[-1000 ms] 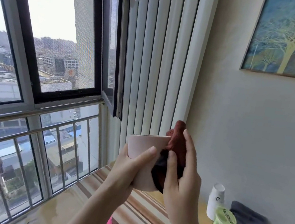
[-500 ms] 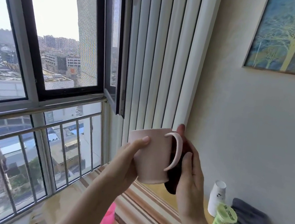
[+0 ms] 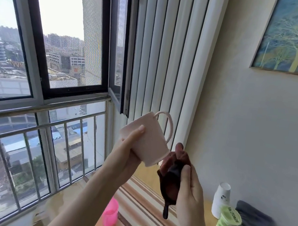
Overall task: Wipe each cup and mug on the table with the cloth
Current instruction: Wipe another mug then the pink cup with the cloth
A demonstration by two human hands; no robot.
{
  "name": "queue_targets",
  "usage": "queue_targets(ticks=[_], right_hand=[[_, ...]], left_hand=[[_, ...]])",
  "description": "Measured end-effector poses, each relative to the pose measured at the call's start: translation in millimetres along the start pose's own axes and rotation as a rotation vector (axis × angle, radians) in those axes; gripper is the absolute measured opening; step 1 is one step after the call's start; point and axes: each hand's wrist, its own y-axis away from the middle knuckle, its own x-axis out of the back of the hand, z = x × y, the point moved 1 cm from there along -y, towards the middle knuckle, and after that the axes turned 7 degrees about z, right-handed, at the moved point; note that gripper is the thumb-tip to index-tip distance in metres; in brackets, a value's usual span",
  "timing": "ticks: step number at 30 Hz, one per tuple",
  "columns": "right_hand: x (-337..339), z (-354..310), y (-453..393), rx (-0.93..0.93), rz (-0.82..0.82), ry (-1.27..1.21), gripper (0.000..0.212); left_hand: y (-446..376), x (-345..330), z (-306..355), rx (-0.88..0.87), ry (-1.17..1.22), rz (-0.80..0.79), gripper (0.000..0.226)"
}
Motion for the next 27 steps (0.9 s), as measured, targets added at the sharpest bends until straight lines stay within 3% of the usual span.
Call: queue_targets(ticks=[3, 7, 12, 15, 21, 25, 27], right_hand=[[-13, 0, 3, -0.065, -0.033, -0.049, 0.049], [-26, 0, 9, -0.1, 0.019, -0.007, 0.036], [-16, 8, 18, -0.042, -0.014, 0.193, 0.038], [-4, 13, 18, -0.027, -0.032, 0.215, 0.038], [7, 9, 3, 0.281, 0.014, 0.319, 0.049], [-6, 33, 2, 0.469, -0.094, 0.591, 0.048], [-3, 44, 5, 0.571, -0.127, 0.732, 0.048]], left_hand=[[-2, -6, -11, -0.044, -0.047, 0.052, 0.066], [-1, -9, -35, -0.007, -0.024, 0.203, 0.095], [-7, -2, -35, -0.025, 0.052, 0.217, 0.086], [-14, 9, -36, 0.001, 0.054, 0.265, 0.098], [-11, 17, -46, 0.142, -0.024, 0.294, 0.116], [-3, 4, -54, 0.26, -0.026, 0.211, 0.078], [-4, 3, -51, 0.331, -0.008, 0.211, 0.07]])
